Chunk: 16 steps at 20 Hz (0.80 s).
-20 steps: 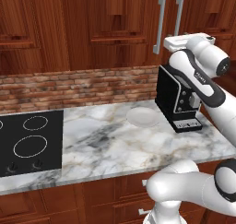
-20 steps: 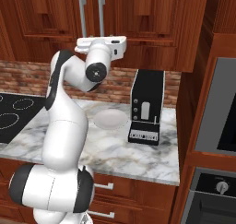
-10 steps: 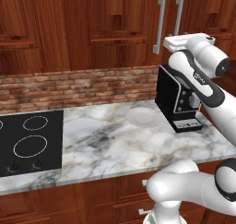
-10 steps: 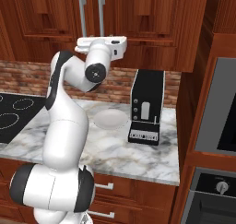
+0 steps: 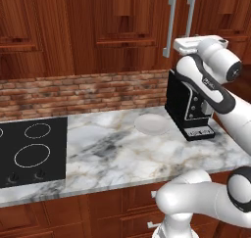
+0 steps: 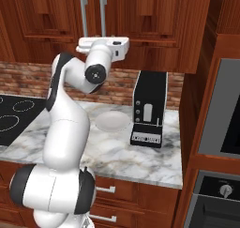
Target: Pick the spray and soap dispenser from the cabinet and place them on the counter.
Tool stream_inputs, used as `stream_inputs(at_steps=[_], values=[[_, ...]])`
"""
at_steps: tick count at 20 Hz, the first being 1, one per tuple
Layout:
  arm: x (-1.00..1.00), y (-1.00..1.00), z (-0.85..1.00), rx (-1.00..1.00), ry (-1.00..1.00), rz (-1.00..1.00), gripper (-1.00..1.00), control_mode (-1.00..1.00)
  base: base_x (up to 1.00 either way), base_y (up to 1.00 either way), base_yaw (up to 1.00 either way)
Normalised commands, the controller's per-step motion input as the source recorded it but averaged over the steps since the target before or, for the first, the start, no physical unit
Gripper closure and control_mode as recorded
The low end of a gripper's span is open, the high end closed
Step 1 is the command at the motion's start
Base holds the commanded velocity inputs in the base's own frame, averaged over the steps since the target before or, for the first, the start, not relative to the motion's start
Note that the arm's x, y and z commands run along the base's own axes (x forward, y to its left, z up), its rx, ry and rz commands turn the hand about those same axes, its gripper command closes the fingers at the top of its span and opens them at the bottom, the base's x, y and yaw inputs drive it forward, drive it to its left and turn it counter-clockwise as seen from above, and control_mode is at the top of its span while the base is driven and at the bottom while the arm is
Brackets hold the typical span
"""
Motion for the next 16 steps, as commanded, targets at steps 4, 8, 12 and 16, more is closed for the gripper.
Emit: stream_inputs(at_steps=[4, 8, 12, 16], values=[[0.45, 0.00, -0.15, 0.01, 0.05, 0.00, 1.00, -1.00, 0.00, 0.00, 0.00], [0.40, 0.01, -0.15, 0.00, 0.04, 0.00, 1.00, -1.00, 0.00, 0.00, 0.00], [0.49, 0.21, -0.16, -0.01, 0.07, 0.00, 1.00, -1.00, 0.00, 0.00, 0.00], [0.49, 0.08, -0.13, -0.01, 0.15, 0.00, 1.00, -1.00, 0.00, 0.00, 0.00]])
